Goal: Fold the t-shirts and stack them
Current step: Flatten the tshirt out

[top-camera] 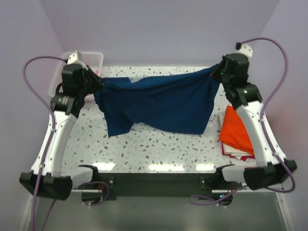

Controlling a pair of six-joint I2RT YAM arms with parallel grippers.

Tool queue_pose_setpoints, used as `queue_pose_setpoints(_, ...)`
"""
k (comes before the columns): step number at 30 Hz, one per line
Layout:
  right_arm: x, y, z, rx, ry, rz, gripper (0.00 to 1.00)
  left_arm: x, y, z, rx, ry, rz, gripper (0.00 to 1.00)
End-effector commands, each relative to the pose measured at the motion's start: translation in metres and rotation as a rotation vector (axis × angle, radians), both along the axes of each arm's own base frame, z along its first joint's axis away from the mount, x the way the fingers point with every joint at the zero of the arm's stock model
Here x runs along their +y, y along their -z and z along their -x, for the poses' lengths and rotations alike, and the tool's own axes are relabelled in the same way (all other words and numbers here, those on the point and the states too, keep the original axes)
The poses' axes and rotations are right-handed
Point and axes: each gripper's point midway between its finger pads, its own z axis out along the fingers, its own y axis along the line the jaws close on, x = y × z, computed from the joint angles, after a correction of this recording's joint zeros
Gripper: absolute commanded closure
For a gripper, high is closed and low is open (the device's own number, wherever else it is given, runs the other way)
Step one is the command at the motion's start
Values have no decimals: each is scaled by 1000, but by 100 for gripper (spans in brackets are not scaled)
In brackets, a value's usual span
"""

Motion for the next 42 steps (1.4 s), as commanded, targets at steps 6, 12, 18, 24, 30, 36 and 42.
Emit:
queue_pose_setpoints(6,-3,-71,-86,-157,14,19,100,-27,-151,-121,-362,207,125,100)
queue_pose_setpoints(12,-9,-113,-64,-227,14,12,100,-2,-193,-133,-408,221,157,100)
queue_pose_setpoints(18,-11,-22,-43,-43,21,2,100,22,-136,-120,-273,180,174,100)
queue_pose_setpoints(24,-3,102,-46,231,-6,6,68,13,8,-134,69,222,265,59)
queue_pose_setpoints(30,9,186,-27,421,-50,-36,22,16,85,-90,142,143,238,37)
queue_pose_setpoints(36,17,220,-4,472,-87,-79,21,8,158,-28,243,11,186,43)
queue_pose_setpoints(42,46,235,26,434,-176,-113,25,-49,232,29,359,75,193,51)
